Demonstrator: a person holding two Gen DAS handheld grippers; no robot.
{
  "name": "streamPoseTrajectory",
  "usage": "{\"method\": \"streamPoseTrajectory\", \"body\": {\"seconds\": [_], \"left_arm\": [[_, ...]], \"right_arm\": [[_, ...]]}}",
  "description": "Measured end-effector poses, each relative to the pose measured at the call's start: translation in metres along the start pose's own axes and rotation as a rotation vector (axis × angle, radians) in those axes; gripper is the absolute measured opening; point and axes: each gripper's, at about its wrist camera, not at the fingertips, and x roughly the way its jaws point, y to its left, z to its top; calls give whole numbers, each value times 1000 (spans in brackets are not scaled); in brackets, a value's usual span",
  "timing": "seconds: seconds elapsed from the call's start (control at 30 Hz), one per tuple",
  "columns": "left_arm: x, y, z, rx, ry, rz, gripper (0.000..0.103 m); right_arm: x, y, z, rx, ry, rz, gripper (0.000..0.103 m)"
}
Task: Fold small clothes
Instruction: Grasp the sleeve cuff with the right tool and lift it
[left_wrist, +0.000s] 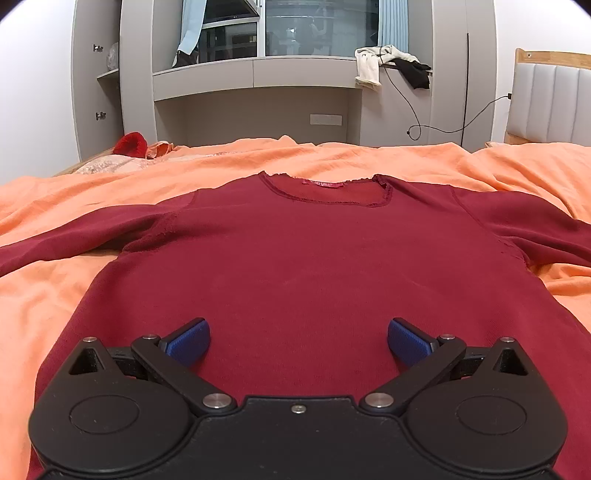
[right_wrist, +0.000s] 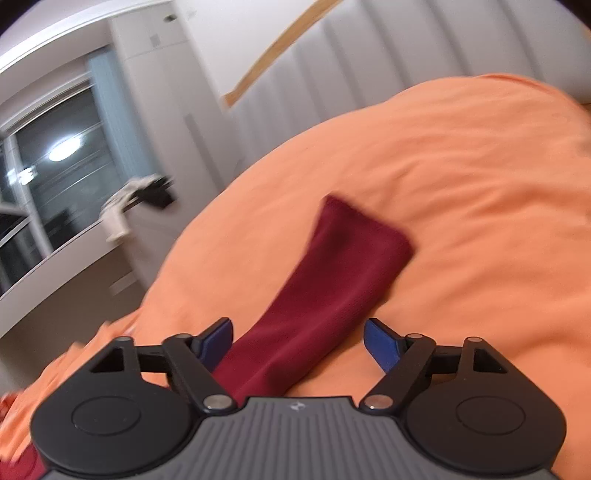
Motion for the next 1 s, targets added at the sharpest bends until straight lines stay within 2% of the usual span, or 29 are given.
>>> {"method": "streamPoseTrajectory", "body": {"seconds": [0.13, 0.2, 0.23, 0.27, 0.33, 0.43, 0.53, 0.7, 1.0], "left_arm": [[0, 0, 0, 1, -1, 0, 103], [0, 0, 0, 1, -1, 0, 103], [0, 0, 0, 2, -1, 0, 103], [0, 1, 0, 2, -1, 0, 103], [0, 1, 0, -1, -2, -2, 103], [-3, 3, 2, -14, -7, -6, 103], [-8, 9, 7, -43, -21, -16, 103], [-19, 22, 22, -86, -59, 20, 103], [-40, 76, 47, -236, -128, 121, 103]], "right_arm": [[19, -12, 10, 61, -22, -61, 65], [26, -17, 11, 78, -26, -80, 42], [29, -20, 11, 88, -25, -89, 34], [30, -23, 12, 99, -22, -88, 19], [32, -27, 11, 127, -18, -58, 9], [26, -21, 11, 87, -41, -26, 6], [11, 3, 15, -8, -98, 50, 5], [-25, 64, 12, -226, -192, 203, 5], [-79, 184, -1, -466, -249, 518, 5]]}}
